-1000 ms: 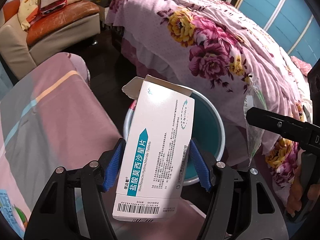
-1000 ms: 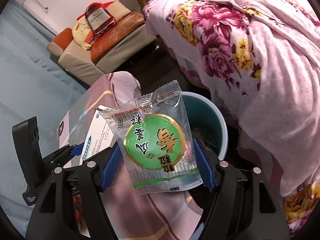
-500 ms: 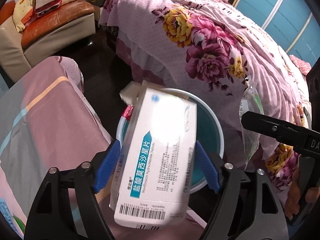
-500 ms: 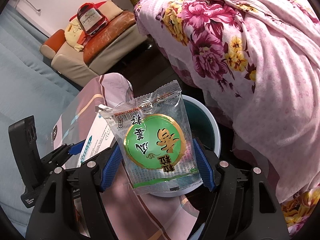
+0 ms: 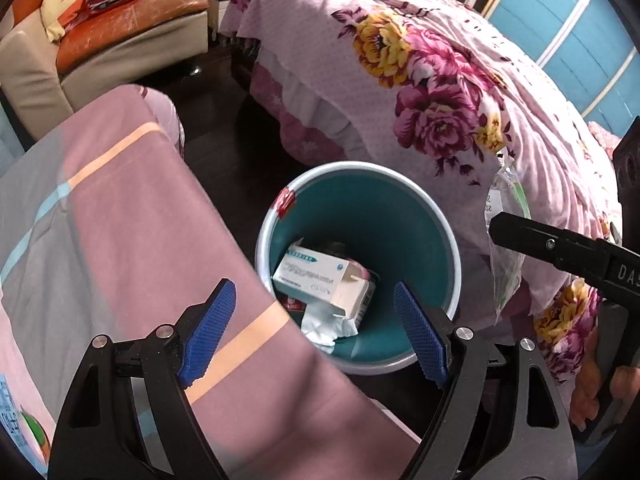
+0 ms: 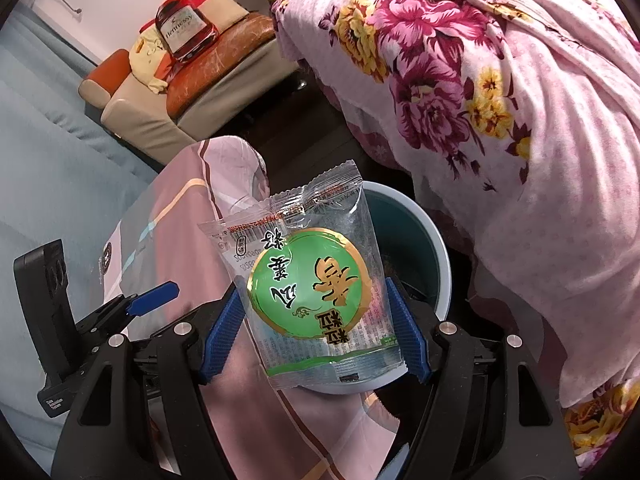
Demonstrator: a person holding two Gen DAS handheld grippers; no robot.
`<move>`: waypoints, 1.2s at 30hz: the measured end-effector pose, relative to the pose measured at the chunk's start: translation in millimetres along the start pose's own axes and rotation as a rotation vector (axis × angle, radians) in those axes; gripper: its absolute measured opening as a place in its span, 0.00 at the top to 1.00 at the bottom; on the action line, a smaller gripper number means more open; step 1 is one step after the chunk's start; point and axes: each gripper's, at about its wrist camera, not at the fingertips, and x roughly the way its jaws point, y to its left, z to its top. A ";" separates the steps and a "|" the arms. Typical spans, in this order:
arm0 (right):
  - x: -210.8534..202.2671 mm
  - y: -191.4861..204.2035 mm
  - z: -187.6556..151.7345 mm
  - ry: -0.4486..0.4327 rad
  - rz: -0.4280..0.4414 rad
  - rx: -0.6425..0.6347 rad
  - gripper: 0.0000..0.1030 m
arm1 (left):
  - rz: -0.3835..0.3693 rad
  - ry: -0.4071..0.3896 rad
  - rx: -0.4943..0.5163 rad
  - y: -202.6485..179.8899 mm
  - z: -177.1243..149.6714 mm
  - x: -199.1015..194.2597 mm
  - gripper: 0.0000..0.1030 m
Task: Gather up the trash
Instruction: 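Carry the medicine box and snack packet over the bin and release both, then move both tools back to the milk carton and clear lid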
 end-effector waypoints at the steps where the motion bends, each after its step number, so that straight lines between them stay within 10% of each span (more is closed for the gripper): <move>1: 1.1 0.6 -0.2 0.002 -0.002 -0.001 0.36 | 0.000 0.003 -0.002 1.5 -1.5 -0.1 0.20; 36: -0.8 71.7 -43.0 0.090 -0.029 -0.108 0.21 | 0.041 -0.045 -0.058 58.6 -67.1 -71.7 0.09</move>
